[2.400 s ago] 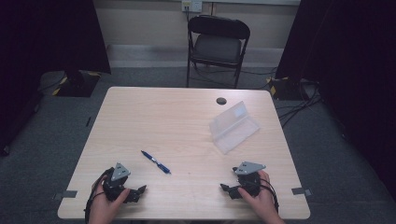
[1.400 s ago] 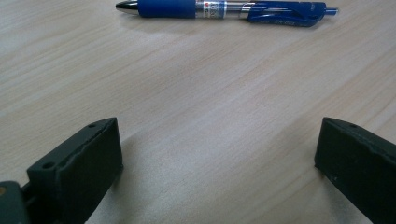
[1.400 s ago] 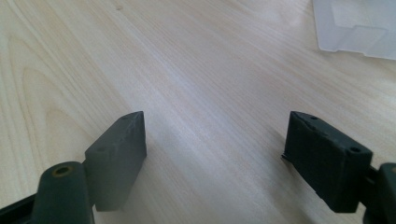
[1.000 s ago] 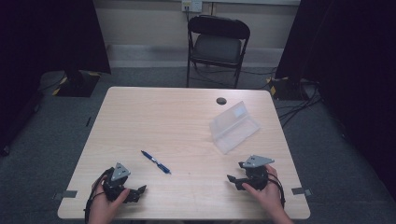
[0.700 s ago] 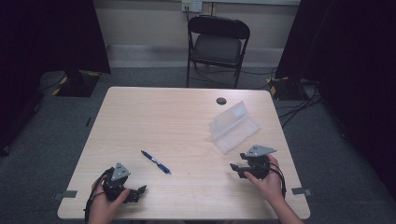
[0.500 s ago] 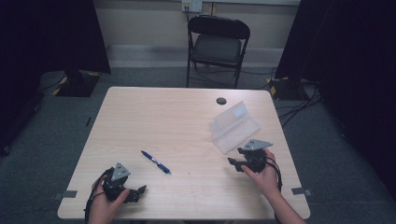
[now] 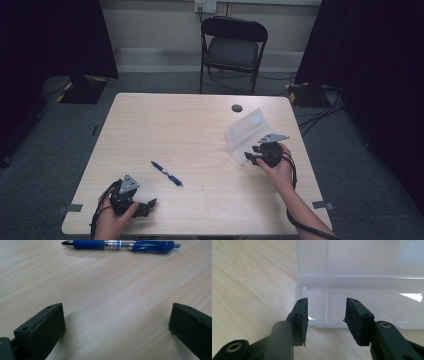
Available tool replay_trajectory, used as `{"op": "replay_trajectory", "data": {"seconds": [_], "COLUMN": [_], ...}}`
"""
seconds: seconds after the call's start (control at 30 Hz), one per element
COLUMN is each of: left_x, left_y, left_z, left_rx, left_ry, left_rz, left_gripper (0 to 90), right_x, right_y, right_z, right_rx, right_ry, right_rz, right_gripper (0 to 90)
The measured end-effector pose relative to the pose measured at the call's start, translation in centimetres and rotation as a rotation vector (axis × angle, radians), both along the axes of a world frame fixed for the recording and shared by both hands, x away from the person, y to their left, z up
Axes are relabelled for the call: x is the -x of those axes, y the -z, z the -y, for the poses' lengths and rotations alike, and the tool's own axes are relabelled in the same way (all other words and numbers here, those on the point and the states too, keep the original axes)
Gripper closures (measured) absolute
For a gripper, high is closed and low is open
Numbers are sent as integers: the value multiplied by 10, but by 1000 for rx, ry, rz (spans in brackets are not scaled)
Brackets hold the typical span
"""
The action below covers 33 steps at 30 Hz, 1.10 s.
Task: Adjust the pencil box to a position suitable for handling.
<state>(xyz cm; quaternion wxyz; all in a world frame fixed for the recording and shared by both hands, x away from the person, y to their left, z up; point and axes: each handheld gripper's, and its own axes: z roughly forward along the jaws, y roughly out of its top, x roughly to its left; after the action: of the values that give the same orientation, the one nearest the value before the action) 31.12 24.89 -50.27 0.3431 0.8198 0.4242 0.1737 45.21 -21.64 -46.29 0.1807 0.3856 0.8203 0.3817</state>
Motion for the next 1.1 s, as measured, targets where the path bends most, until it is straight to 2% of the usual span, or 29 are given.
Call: {"op": "replay_trajectory", "data": {"seconds": [0.1,0.27,0.37,0.47,0.6,0.73,0.8,0.97,1.1], "left_x": [0,0,0,0,0,0,0,0,0], "left_y": [0,0,0,0,0,0,0,0,0], "left_z": [0,0,0,0,0,0,0,0,0], "left_rx": [0,0,-1,-1,0,0,0,0,0], "left_ry": [0,0,0,0,0,0,0,0,0], "left_rz": [0,0,1,0,0,0,0,1,0], "left_gripper": [0,0,0,0,0,0,0,0,0], "right_x": [-6,-13,-15,-17,-19,-19,-20,-21,-21], "right_y": [2,10,14,17,20,23,24,23,22], "right_z": [-3,-8,-11,-15,-19,-21,-21,-26,-34], "right_rx": [-2,31,15,35,44,53,43,58,58], "right_ry": [11,14,18,10,29,38,40,37,17], "right_rz": [-24,-47,-70,-75,-89,-85,-94,-84,-86], "right_gripper": [600,670,716,761,799,883,891,897,899]}}
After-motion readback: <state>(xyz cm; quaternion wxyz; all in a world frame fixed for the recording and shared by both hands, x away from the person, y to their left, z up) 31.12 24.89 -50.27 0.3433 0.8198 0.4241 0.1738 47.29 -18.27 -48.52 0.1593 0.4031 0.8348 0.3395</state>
